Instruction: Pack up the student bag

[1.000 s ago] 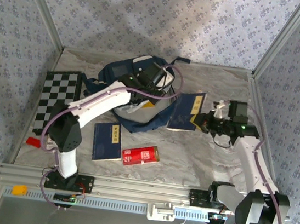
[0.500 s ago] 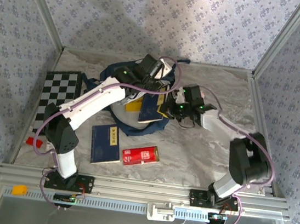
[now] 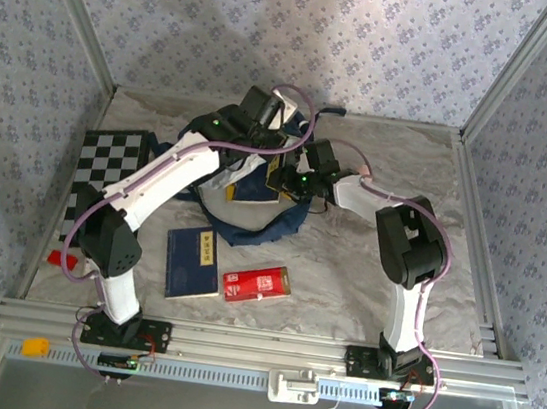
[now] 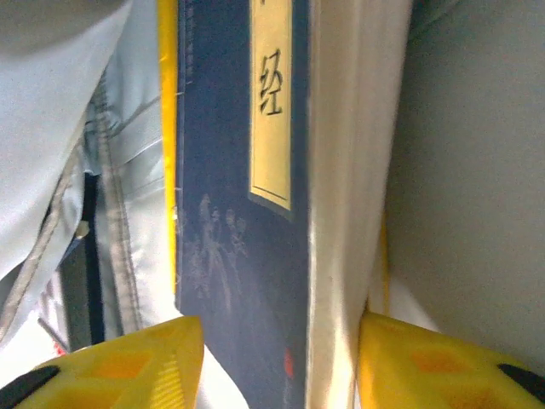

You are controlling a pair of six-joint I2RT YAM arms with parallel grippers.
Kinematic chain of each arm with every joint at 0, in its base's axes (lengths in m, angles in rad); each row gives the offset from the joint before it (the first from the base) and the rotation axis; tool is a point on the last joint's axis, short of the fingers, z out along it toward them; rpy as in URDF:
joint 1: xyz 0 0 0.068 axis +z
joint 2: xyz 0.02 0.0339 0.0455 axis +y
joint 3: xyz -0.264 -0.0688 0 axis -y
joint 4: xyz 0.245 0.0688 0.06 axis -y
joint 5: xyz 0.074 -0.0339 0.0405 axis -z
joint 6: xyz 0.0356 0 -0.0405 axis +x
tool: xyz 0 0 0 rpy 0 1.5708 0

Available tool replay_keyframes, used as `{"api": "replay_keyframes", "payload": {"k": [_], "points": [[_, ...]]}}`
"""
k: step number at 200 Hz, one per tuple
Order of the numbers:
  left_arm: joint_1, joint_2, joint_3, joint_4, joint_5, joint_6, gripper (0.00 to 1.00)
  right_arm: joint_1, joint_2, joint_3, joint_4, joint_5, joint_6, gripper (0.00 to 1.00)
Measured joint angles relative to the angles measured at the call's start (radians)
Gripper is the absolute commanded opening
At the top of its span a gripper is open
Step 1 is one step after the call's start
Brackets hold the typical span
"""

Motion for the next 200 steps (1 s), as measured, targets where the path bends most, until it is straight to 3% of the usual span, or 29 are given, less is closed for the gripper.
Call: {"api": "replay_keyframes", "payload": {"k": [23, 64, 87, 161, 200], "points": [[0.000, 0.000, -0.003, 0.000, 0.011, -0.004, 0.00, 0.007, -0.072, -0.019, -0.082, 0.076, -0.043, 0.48], [0.002, 0.000, -0.004, 0.002, 0.026, -0.009, 0.00, 0.070, -0.148, -0.058, -0.130, 0.124, -0.076, 0.17], [0.002, 0.000, -0.005, 0.001, 0.029, -0.011, 0.00, 0.100, -0.110, -0.072, -0.128, 0.129, -0.066, 0.09], [0.005, 0.000, -0.025, 0.002, 0.036, -0.063, 0.00, 0.068, -0.034, 0.032, -0.133, 0.180, -0.137, 0.10], [0.014, -0.005, -0.076, 0.010, 0.095, -0.130, 0.29, 0.066, -0.216, -0.121, -0.203, 0.178, -0.183, 0.23]]}}
